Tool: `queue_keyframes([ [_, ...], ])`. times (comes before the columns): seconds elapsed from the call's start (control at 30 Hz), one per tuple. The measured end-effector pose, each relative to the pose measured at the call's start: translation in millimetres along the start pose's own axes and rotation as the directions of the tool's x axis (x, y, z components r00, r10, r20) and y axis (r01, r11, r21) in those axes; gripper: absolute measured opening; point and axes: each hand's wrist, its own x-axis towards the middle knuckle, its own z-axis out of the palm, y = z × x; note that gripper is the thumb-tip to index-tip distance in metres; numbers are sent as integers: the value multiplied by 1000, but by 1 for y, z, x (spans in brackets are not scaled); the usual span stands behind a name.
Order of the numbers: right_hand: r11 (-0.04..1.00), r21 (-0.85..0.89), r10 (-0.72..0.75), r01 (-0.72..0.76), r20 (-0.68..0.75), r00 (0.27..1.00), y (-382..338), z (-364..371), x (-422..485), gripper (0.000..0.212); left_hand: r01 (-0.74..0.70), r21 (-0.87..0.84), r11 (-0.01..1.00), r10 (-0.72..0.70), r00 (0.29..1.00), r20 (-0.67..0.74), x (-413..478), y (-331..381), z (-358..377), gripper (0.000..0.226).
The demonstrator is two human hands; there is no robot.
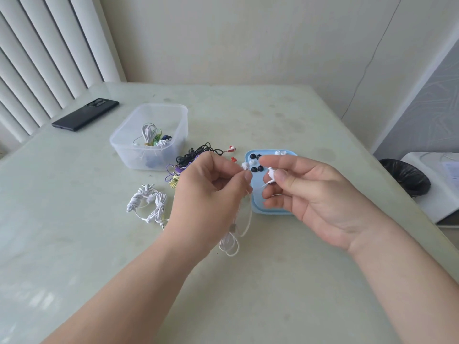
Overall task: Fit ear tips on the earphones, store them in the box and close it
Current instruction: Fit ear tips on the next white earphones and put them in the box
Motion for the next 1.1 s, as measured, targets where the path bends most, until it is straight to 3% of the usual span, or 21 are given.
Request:
queue_keyframes([
  [0.2,999,-7,40,-40,-37,999,-2,0,-1,18,-47,-138,989,53,998,38,-2,3,2,20],
  [0.37,997,-60,37,-39,-37,999,1,1,0,14,-42,-144,989,50,997,52,-2,2,3,29],
  [0.57,997,-26,70,-70,-20,997,3,0,1,29,-31,-160,987,46,995,92,-4,4,3,6],
  [0.73,973,-229,-6,-4,-43,999,8,0,1,11,-74,-37,997,78,990,119,-6,2,4,6],
  [0.83,958,-288,-39,17,-71,997,8,1,0,16,-77,-22,997,79,990,117,-5,1,4,9],
  [0.93,941,-334,-128,57,-196,972,-1,-5,2,18,-53,-27,998,55,994,90,-3,-1,3,10],
  [1.03,842,-535,-265,64,-307,914,-10,-23,3,15,18,-20,1000,-16,996,92,-4,-3,6,9],
  [1.1,715,-699,-301,11,-293,908,-12,-35,3,12,59,10,998,-60,992,109,-7,-5,10,8],
])
